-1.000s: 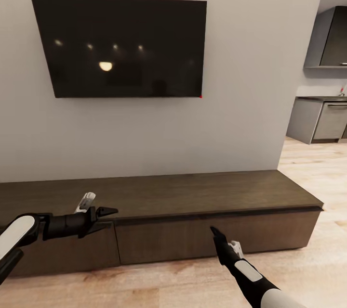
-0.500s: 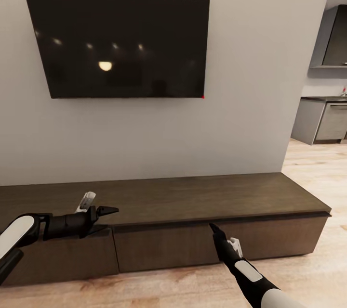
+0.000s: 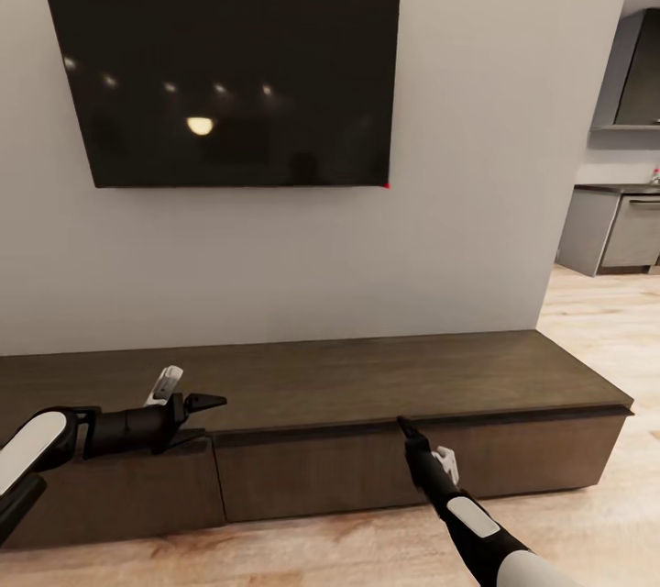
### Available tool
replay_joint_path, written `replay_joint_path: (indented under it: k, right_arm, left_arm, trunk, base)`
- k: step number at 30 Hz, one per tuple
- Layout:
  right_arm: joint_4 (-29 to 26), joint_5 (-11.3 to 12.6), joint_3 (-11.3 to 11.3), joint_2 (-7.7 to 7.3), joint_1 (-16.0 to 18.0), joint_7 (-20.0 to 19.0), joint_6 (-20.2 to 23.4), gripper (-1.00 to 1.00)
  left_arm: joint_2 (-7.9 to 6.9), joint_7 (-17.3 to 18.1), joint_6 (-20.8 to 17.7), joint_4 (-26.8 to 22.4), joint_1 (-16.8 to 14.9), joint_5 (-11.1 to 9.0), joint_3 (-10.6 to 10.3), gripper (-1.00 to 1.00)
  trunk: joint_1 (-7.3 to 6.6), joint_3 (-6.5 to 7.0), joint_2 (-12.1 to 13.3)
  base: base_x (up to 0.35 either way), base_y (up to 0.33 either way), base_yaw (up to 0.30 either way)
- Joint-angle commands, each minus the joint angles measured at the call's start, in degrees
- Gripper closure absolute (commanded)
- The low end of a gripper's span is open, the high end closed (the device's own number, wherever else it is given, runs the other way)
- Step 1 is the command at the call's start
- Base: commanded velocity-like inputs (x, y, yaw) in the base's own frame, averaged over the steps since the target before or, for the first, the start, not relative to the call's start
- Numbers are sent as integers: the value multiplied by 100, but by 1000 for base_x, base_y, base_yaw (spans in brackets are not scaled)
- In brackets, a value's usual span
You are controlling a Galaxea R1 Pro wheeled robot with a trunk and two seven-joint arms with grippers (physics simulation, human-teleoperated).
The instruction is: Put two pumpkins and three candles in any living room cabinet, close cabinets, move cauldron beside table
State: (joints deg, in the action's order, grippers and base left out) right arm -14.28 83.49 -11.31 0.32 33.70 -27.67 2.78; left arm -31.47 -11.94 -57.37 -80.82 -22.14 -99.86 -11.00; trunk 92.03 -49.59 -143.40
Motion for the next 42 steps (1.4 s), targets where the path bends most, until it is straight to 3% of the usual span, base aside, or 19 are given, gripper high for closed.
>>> replay_joint_path:
  k: [1, 15, 19, 31, 34, 38, 42]
  right_arm:
    - [10, 61, -21, -3, 5, -10, 37, -100]
    - [-5, 76, -12, -6, 5, -42, 5, -100]
    - [-12, 84, -12, -104, 5, -5, 21, -100]
    - [-13, 96, -15, -160, 5, -65, 23, -100]
    - [-14, 97, -24, -157, 5, -249, 16, -100]
    - [-8, 97, -30, -156, 5, -1058, 76, -100]
    - [31, 97, -31, -156, 5, -1261, 95, -100]
  left_arm:
    - [-2, -55, -3, -3, -3, -60, -7, -100]
    - [18, -47, -3, -27, -7, -107, -7, -100]
    - [19, -46, -3, -30, -7, -133, -7, -100]
    - [19, -46, -3, -37, -9, -243, -7, -100]
    - [19, -46, -3, -38, -8, -247, -7, -100]
    - [19, -46, -3, -40, -6, -246, -7, -100]
    - [19, -46, -3, -45, -6, -248, -7, -100]
  trunk:
    - [1, -6, -3]
    - [1, -6, -3]
    - [1, -6, -3]
    - [31, -272, -19]
    - [39, -339, -23]
    - [50, -427, -28]
    - [60, -516, -33]
  base:
    - [234, 0, 0]
    - [73, 0, 0]
    - [0, 0, 0]
    - [0, 0, 0]
    - [0, 0, 0]
    - [0, 0, 0]
    - [0, 0, 0]
